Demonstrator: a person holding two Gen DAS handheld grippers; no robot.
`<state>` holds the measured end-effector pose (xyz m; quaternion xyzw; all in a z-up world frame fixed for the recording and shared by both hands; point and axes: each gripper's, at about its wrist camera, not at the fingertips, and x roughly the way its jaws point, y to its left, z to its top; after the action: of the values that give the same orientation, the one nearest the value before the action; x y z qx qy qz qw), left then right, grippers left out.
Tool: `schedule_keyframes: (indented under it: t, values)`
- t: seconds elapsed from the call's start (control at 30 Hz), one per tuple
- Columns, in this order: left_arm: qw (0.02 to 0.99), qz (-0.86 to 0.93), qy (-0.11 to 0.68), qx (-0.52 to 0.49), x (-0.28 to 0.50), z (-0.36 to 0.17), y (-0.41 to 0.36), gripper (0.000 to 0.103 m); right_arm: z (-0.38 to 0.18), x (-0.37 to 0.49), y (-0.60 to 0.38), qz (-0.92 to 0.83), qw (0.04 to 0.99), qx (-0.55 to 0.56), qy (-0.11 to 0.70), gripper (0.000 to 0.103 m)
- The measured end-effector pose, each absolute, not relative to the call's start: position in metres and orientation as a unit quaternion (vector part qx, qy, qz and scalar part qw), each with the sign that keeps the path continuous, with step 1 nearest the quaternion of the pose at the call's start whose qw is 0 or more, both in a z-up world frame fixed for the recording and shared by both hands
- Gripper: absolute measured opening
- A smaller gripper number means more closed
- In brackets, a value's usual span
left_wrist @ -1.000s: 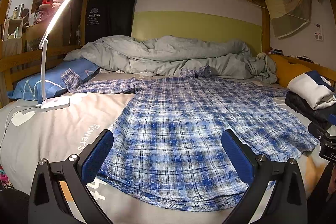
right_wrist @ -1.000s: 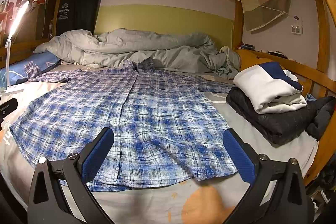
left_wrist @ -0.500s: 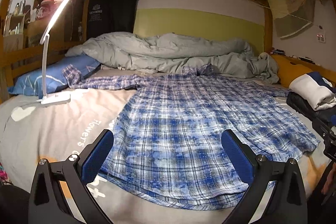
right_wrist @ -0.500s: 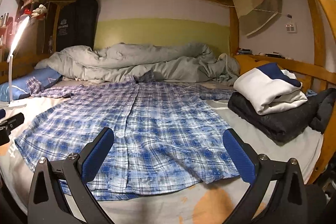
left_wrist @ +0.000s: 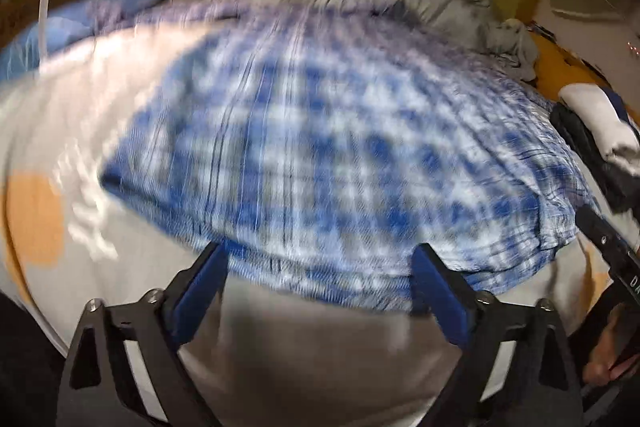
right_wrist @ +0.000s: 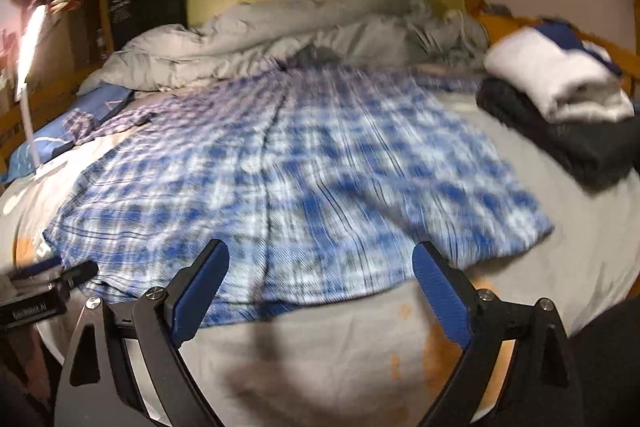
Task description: Fold large clothes
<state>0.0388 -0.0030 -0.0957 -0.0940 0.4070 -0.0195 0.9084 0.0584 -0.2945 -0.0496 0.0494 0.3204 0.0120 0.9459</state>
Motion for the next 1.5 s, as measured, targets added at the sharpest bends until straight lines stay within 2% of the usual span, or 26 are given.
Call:
schedule_keyframes:
  t: [0.13, 0.37, 0.53, 0.7, 0.77, 0.8, 0.83, 0.87, 0.9, 0.93, 1.0, 1.1, 1.27, 1.5]
  values:
    - [0.914, -0.025, 0.395, -0.092, 0.035, -0.093, -0.007, 0.09, -0.06, 0.061, -0.301, 0.014, 0.935, 0.07, 0.347, 0.087]
    - [0.891, -0.038, 0.413, -0.184, 0.031, -0.096, 0.015, 0.09, -0.083, 0.069, -0.317, 0.042, 0.903, 0.147, 0.401, 0.082]
    - [0.876, -0.045, 0.408, -0.255, 0.027, -0.098, 0.034, 0.082, -0.085, 0.074, -0.324, 0.042, 0.9, 0.174, 0.398, 0.082]
    - [0.896, -0.021, 0.395, -0.202, 0.035, -0.096, 0.019, 0.082, -0.083, 0.083, -0.321, 0.027, 0.904, 0.166, 0.393, 0.075]
    - [0.91, 0.0, 0.379, -0.167, 0.038, -0.096, 0.011, 0.07, -0.083, 0.088, -0.318, 0.023, 0.906, 0.155, 0.392, 0.07]
    - [0.919, 0.02, 0.364, -0.148, 0.037, -0.096, 0.01, 0.044, -0.082, 0.09, -0.317, 0.015, 0.908, 0.148, 0.392, 0.061]
    - [0.923, 0.027, 0.357, -0.138, 0.037, -0.096, 0.01, 0.019, -0.081, 0.092, -0.317, 0.006, 0.91, 0.142, 0.39, 0.047]
    - [0.923, 0.02, 0.358, -0.141, 0.038, -0.097, 0.012, 0.015, -0.08, 0.093, -0.318, 0.001, 0.911, 0.141, 0.387, 0.037]
    - [0.921, 0.011, 0.358, -0.15, 0.039, -0.096, 0.014, 0.009, -0.078, 0.093, -0.321, -0.002, 0.913, 0.145, 0.382, 0.015]
    - [0.922, 0.001, 0.353, -0.162, 0.038, -0.092, 0.017, 0.007, -0.076, 0.093, -0.325, 0.003, 0.913, 0.153, 0.377, 0.009]
    - [0.929, -0.007, 0.333, -0.16, 0.034, -0.079, 0.018, 0.007, -0.069, 0.094, -0.329, 0.011, 0.915, 0.162, 0.369, 0.006]
    - [0.94, -0.012, 0.317, -0.13, 0.036, -0.05, 0.011, 0.007, -0.045, 0.092, -0.32, 0.008, 0.929, 0.1, 0.357, 0.005]
    - [0.923, -0.01, 0.363, -0.127, 0.092, -0.007, 0.01, 0.007, -0.001, 0.121, -0.295, 0.014, 0.937, 0.014, 0.348, 0.005]
    - [0.896, 0.004, 0.422, -0.135, 0.171, -0.025, 0.028, 0.007, -0.01, 0.206, -0.298, 0.051, 0.906, 0.035, 0.418, 0.007]
